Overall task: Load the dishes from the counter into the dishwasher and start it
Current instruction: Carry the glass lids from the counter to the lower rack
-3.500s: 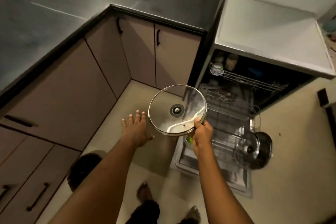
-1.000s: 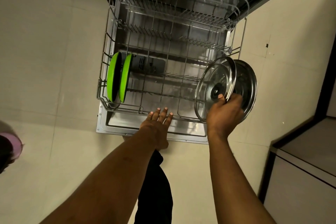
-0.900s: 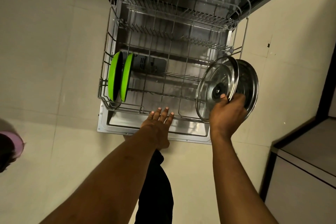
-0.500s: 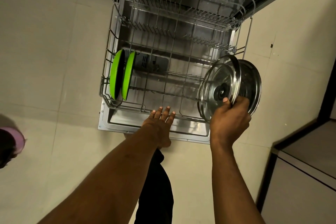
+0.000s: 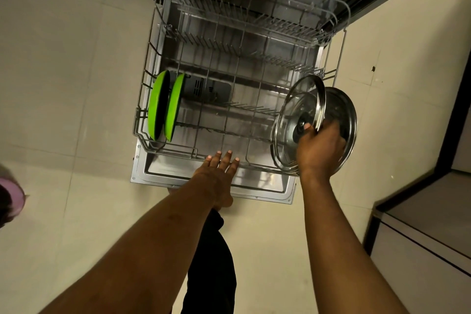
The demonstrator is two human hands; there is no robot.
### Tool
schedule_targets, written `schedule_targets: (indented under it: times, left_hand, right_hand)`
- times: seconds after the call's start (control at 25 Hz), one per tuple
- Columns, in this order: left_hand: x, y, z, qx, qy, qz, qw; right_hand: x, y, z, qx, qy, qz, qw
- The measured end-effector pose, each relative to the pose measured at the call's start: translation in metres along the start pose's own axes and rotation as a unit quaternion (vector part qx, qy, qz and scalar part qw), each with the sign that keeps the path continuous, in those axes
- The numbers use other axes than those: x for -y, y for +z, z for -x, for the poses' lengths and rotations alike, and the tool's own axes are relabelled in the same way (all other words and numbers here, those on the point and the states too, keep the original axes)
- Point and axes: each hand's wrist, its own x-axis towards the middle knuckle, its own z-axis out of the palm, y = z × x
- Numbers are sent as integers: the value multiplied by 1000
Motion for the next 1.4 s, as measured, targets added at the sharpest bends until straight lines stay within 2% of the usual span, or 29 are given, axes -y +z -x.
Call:
schedule_targets:
  times: [0.2, 0.36, 0.76, 0.88, 1.0, 1.4]
  left_hand:
    - [0, 2, -2, -6, -2, 3, 1000]
    - [-1, 3, -2, -8, -4, 4, 1000]
    - [-1, 3, -1, -9, -3, 1, 1000]
    - [-1, 3, -3, -12, -5, -3, 1000]
    - [-1, 4, -2, -11, -4, -5, 1000]
    - [0, 0, 0, -1, 3, -10, 1000]
  right_hand:
    - [6, -4, -33, 60, -46, 57, 996]
    - [0, -6, -16, 28, -66, 73, 995]
    - [-38, 13, 18, 49, -2, -36, 998]
    - [-29, 22, 11, 37, -20, -12, 999]
    - [-24, 28, 6, 3, -3, -26, 1000]
    - [-30, 27, 12, 26, 9, 2, 1000]
